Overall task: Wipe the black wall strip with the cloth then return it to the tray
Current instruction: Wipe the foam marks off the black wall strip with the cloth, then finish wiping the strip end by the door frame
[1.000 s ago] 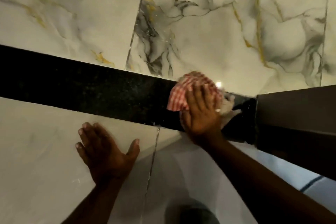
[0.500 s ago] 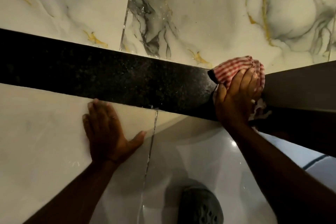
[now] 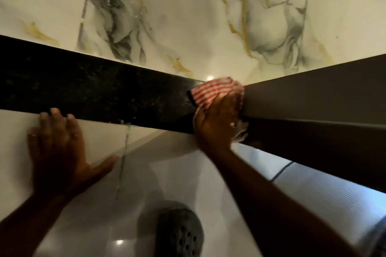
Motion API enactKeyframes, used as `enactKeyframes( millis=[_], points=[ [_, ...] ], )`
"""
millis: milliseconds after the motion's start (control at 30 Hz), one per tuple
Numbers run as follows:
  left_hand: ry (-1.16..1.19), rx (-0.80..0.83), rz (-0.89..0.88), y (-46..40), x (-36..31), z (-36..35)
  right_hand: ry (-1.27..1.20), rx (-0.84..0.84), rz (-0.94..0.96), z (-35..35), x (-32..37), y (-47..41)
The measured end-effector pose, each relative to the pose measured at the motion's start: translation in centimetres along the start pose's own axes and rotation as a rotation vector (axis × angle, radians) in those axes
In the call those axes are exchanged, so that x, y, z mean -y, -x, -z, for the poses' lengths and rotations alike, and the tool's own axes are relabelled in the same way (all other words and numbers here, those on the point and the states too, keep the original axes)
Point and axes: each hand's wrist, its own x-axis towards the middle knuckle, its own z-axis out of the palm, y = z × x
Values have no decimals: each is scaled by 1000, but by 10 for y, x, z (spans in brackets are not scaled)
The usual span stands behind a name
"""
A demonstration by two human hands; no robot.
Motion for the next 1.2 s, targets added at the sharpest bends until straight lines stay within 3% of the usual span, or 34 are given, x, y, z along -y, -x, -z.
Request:
enactKeyframes(
  millis=[133, 200, 333, 400, 467, 567, 733, 867, 1033, 1200],
  points=[
    [0, -32, -13, 5, 9, 6, -10, 65, -26, -7, 11, 8],
    [-22, -15, -26, 5, 11, 15, 16, 3, -49, -10, 19, 0],
    [-117, 128, 15, 5, 2, 40, -66, 23, -220, 20, 25, -11],
    [-143, 227, 66, 3, -8, 64, -181, 9, -269, 50, 33, -3],
    [-141, 270, 88, 9, -26, 97, -305, 30, -168, 81, 40, 21],
    [-155, 281, 50, 33, -46, 161, -443, 203, -11, 134, 53, 64],
    [-263, 365, -75, 100, -94, 285, -579, 232, -36, 256, 44, 120],
    [-264, 326, -203, 155, -152, 362, -735, 127, -189, 377, 16, 163],
    [-276, 324, -400, 218, -248, 400, -868, -47, -367, 491, -58, 208],
    [-172, 287, -526, 271, -356, 383, -718, -202, -274, 533, -177, 249]
  ],
)
